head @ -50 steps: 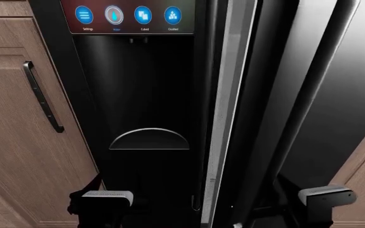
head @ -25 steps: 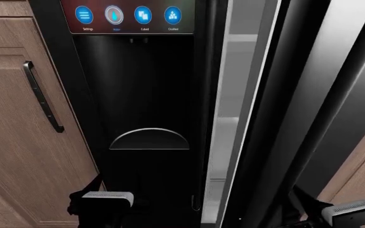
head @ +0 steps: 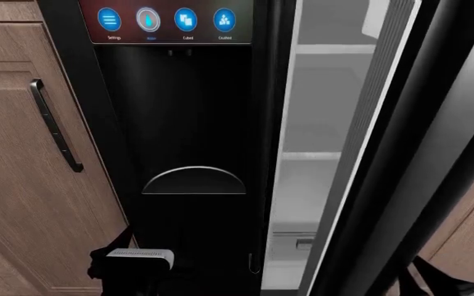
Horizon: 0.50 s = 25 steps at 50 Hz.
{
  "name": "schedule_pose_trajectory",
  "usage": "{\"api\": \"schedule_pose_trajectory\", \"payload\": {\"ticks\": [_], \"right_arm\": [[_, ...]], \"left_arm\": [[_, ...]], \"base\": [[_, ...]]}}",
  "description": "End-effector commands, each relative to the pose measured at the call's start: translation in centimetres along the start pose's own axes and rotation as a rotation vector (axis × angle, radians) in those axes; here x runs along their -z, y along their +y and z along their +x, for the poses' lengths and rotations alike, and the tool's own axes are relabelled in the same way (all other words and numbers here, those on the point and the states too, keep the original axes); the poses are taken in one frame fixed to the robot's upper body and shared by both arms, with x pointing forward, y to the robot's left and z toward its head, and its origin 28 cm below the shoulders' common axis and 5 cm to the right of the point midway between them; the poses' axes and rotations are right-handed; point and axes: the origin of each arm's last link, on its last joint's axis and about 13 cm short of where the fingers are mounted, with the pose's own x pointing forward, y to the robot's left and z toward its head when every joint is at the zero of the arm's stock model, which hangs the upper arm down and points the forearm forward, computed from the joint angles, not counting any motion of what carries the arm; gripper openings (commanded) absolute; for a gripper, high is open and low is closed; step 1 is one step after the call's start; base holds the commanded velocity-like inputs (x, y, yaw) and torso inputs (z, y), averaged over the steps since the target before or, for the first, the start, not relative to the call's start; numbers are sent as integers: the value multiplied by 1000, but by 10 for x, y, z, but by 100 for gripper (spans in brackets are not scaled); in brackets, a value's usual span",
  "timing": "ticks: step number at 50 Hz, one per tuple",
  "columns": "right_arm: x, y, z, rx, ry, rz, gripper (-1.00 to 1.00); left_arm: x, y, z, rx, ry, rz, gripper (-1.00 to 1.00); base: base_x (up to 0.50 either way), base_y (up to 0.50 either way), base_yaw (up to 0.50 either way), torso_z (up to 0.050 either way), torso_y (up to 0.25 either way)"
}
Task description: Open the fridge door
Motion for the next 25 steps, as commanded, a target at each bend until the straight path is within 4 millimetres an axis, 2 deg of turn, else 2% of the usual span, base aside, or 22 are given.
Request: {"api": "schedule_pose_trajectory", "payload": {"ticks": [1,17,25], "right_arm": [[-46,-31,16,88,-224,24,-100],[-34,-44,35,-24,-204,40,-100],[-33,-43,40,-47,-199,41,-100]], "left_arm": [[0,1,0,-2,1,-1,100],[2,3,-1,-10,1,-7,100],[2,4,-2,-16,2,-8,100]], "base": [[11,-4,0,0,10],[1,-1,0,2,3],[1,-1,-1,1,4]]}}
